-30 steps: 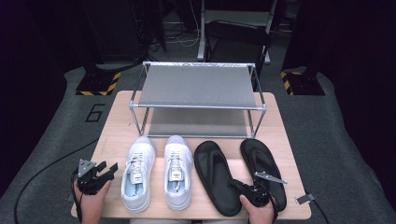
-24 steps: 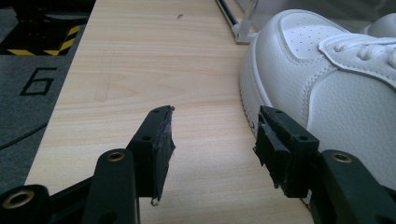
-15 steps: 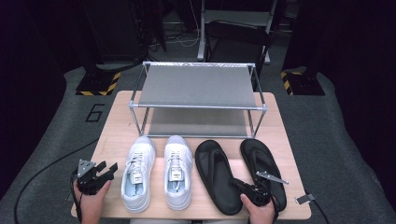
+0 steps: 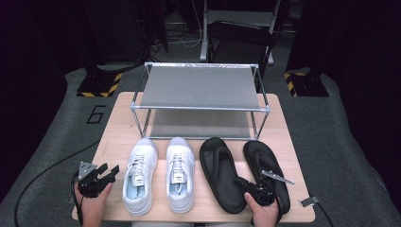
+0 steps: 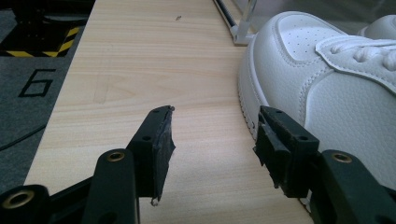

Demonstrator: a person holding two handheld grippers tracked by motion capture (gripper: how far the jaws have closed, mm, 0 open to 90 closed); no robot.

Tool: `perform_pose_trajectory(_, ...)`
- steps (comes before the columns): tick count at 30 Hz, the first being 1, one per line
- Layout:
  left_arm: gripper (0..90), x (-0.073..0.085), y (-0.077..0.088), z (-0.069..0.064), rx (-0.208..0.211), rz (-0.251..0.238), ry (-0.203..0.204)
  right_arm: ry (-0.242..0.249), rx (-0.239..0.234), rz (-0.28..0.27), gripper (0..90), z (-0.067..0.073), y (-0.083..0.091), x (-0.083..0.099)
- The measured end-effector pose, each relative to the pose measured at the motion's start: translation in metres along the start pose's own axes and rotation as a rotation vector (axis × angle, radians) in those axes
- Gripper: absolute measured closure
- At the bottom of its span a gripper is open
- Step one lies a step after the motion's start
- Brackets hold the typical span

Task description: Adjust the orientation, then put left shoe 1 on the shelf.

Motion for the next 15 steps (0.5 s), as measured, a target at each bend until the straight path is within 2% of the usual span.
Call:
perform_pose_trajectory(9, 45.3, 0.000, 0.000, 0.000, 0.002, 0.000, -0.001, -0.020, 0.000, -0.015, 65.8, 0.004, 0.000, -0.010)
perform_pose_trajectory(15, 45.3, 0.000, 0.001, 0.000, 0.003, -0.003, 0.001, -0.015, -0.002, -0.040, 65.8, 0.008, -0.003, -0.021)
Point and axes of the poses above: each handheld gripper's, and its own axes: y roughly backward along the jaws, x roughly out of its underside, z roughly to its left, the point moved 8 cm from there along -y, roughly forward along the jaws, and after that the axes turned 15 degrees about z, right-handed, at the moved point
